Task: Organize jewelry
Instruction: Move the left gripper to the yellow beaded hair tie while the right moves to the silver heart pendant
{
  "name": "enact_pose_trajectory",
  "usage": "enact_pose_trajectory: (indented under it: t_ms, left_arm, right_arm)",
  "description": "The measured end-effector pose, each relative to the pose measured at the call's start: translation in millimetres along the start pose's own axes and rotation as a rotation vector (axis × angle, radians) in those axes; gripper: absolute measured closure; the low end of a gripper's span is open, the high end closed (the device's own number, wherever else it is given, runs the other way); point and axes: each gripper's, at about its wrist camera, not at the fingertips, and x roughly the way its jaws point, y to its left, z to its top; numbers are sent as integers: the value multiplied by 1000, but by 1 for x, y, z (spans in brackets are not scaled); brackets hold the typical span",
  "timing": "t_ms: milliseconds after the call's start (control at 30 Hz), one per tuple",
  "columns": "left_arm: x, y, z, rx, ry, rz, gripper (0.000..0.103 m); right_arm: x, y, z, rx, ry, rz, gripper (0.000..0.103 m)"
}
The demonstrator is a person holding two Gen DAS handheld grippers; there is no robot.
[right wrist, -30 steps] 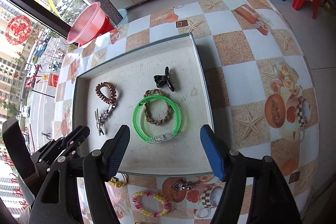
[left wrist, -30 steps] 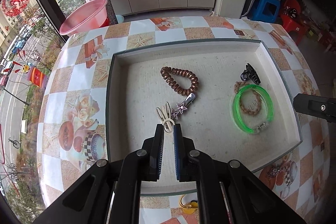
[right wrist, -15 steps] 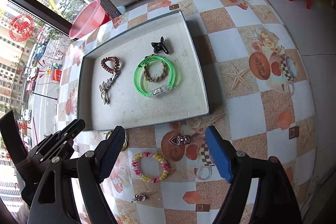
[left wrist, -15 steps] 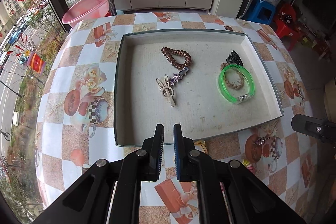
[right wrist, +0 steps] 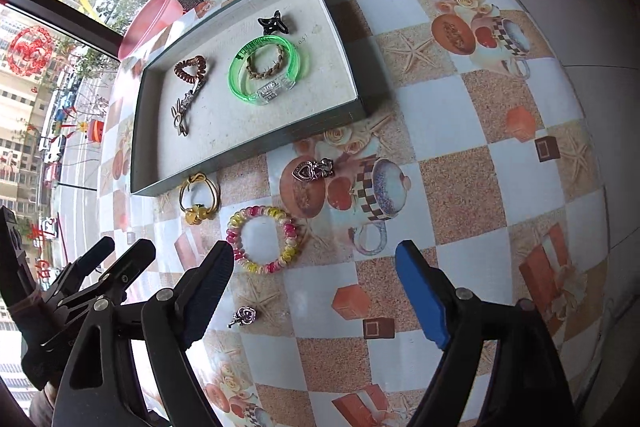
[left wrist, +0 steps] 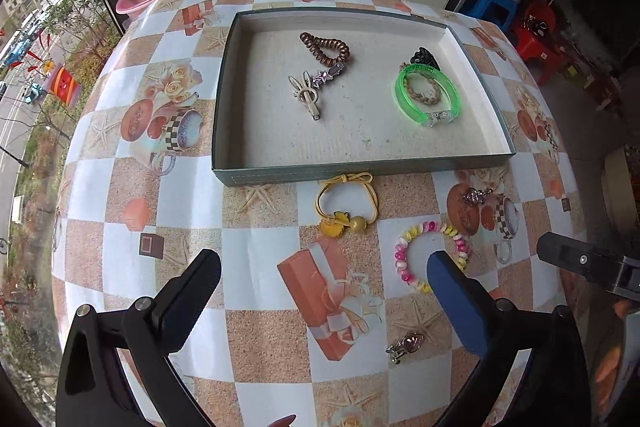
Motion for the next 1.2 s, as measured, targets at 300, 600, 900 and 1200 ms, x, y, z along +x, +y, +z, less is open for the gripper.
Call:
enact_pose_trajectory:
  t_ms: [300, 600, 900, 1200]
  left_arm:
    - [23, 7, -28, -1, 30, 64, 0]
    - [40, 30, -38, -90, 82, 37, 0]
    - [48, 39, -46, -185, 104, -18, 0]
    - [53, 46, -14, -287, 42, -52, 0]
  right_arm:
    - [-10, -8, -27, -17, -81, -70, 18]
    - [6, -16, -52, -21, 14, -87, 18]
    - [23, -21, -58, -48, 111, -115, 18]
    - [28, -17, -37, -66, 98, -134, 18]
